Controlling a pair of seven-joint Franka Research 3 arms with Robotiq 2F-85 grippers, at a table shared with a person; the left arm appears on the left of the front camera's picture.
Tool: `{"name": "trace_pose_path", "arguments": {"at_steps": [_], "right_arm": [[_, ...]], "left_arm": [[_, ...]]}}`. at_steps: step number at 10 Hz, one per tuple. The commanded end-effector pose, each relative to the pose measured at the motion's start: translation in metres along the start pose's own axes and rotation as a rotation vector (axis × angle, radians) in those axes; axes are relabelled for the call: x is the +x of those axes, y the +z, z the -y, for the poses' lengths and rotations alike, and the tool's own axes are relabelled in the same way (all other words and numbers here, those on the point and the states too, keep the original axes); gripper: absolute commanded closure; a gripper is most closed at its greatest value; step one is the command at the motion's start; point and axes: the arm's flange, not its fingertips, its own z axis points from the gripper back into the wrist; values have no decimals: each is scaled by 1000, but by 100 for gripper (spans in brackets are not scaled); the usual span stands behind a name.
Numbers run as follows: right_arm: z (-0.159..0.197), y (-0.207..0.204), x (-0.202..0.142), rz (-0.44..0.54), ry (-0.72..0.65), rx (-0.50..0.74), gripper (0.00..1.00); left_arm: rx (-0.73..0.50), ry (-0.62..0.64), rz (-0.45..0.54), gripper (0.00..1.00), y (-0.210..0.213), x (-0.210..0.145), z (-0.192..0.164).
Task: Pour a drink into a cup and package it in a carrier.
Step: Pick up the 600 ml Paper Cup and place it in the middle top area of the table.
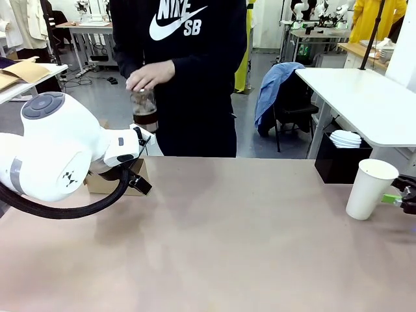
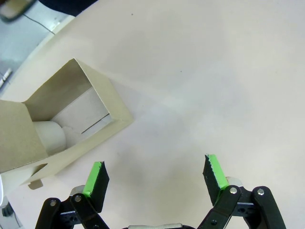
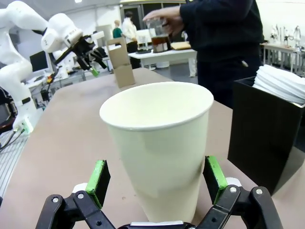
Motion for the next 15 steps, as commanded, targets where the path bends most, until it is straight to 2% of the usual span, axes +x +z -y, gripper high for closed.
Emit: {"name": "trace_pose_path", "arguments": {"at_steps": [1, 8, 12, 13, 14, 15], "right_arm": [[-1, -17, 6, -8, -42, -9, 0], [15, -47, 7, -26, -57, 28, 0], [15, -46, 6, -61, -84, 55, 0], [14, -45, 7, -54, -95, 56, 20], [15, -43, 9, -67, -121, 75, 20], [11, -43, 2, -40, -70, 54, 20]], "left_arm": [[-1, 2, 0, 0, 0, 0, -1], [-1, 2, 0, 0, 0, 0, -1], [-1, 2, 0, 0, 0, 0, -1], [-1, 2, 0, 0, 0, 0, -1], [-1, 2, 0, 0, 0, 0, -1], [-1, 2, 0, 0, 0, 0, -1]]}}
